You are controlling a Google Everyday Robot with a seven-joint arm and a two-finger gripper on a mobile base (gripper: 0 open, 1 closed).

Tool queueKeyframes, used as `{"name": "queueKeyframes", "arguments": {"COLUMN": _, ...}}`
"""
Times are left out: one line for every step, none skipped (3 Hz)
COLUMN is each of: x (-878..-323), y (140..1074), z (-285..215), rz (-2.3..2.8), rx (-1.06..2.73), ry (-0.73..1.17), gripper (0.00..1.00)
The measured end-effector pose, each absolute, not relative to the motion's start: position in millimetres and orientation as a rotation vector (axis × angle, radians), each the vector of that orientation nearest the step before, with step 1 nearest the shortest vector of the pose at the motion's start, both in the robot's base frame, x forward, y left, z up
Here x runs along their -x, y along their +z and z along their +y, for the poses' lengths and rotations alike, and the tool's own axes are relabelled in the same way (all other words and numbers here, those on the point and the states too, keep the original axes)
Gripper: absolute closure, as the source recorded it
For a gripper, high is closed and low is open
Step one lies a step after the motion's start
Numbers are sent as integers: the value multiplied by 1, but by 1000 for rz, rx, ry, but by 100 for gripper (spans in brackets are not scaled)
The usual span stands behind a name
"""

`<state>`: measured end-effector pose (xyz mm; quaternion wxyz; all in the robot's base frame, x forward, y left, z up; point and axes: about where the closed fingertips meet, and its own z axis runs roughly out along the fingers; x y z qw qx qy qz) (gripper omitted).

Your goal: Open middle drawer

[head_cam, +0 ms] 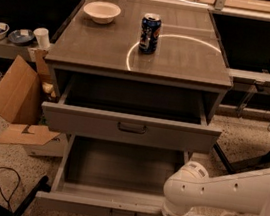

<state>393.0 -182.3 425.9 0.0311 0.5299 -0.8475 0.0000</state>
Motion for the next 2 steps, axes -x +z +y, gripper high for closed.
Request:
{"name": "queueKeyframes", "arguments": {"x": -393, "y": 427, "z": -182, "rz": -2611, "rx": -1633, "ry": 0, "gripper": 100}}
{"name": "queueKeyframes", "arguments": {"x": -375, "y": 428, "z": -190, "rz": -2624, "rx": -1573, "ry": -6, "gripper": 100}}
